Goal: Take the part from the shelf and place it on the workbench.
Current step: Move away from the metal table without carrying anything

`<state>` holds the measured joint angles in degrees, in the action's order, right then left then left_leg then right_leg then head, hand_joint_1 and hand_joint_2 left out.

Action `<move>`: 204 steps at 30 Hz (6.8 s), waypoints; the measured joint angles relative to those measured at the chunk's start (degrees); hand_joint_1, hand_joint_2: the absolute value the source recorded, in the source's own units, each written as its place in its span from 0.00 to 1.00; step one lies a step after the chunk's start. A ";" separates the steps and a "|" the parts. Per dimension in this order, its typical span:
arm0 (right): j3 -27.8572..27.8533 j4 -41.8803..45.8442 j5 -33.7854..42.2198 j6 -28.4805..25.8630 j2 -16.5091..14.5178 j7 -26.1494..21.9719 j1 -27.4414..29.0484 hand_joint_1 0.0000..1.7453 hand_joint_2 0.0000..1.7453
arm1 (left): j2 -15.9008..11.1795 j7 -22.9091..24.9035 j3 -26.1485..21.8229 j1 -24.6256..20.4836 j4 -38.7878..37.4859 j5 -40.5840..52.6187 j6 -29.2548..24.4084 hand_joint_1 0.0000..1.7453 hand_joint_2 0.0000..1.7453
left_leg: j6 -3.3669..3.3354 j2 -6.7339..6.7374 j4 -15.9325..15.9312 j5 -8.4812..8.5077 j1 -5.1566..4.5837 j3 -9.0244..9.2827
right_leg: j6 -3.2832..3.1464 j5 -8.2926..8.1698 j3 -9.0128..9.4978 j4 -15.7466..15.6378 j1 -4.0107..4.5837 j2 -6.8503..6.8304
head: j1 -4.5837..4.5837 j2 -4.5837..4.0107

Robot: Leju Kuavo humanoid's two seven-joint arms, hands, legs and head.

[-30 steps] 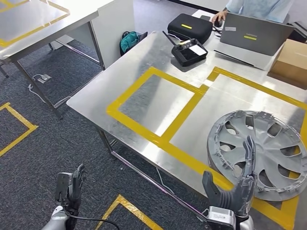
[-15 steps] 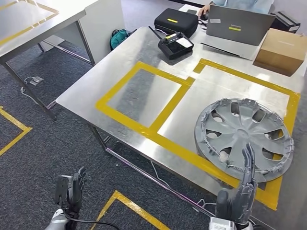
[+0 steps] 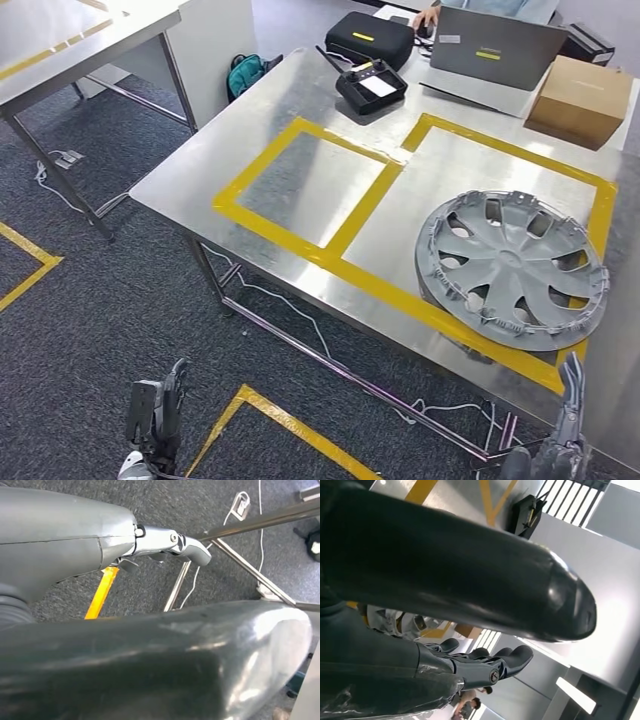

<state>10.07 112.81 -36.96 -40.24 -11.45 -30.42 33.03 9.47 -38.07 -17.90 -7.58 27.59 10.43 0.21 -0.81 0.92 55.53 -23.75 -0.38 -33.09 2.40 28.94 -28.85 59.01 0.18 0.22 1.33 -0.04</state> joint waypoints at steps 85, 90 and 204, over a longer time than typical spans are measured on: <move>-35.82 -13.69 4.65 28.55 -6.45 -9.12 -13.77 0.00 0.00 | 7.25 0.00 -0.10 9.11 14.98 -1.64 -8.54 0.00 0.00 | -0.06 -1.32 0.57 -0.32 0.45 -0.01 | 0.46 5.60 -6.18 10.18 -0.70 -1.00 | -0.96 0.00; -36.19 -14.59 4.59 28.55 -6.45 -9.12 -14.13 0.00 0.00 | 7.30 0.00 -0.15 9.27 15.31 -1.62 -8.40 0.00 0.00 | 0.00 -5.44 0.63 0.02 0.33 -0.13 | -0.27 1.16 -5.13 6.66 -0.70 1.27 | -0.97 0.00; -56.58 -93.24 6.93 18.16 6.05 -5.21 -32.85 0.00 0.00 | 8.60 -0.02 -10.84 8.56 8.63 6.11 -5.84 0.00 0.00 | 0.05 1.29 0.62 -0.97 -0.48 0.68 | 0.25 -0.85 -2.67 0.35 -0.73 -5.81 | -1.32 0.00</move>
<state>-46.51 19.57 -30.03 -22.08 -5.40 -35.63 0.17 18.07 -38.09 -28.74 0.98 36.23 16.53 -5.63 -0.76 2.21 56.15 -24.72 -0.87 -32.41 2.65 28.09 -31.52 59.36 -0.55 -5.59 0.01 -0.04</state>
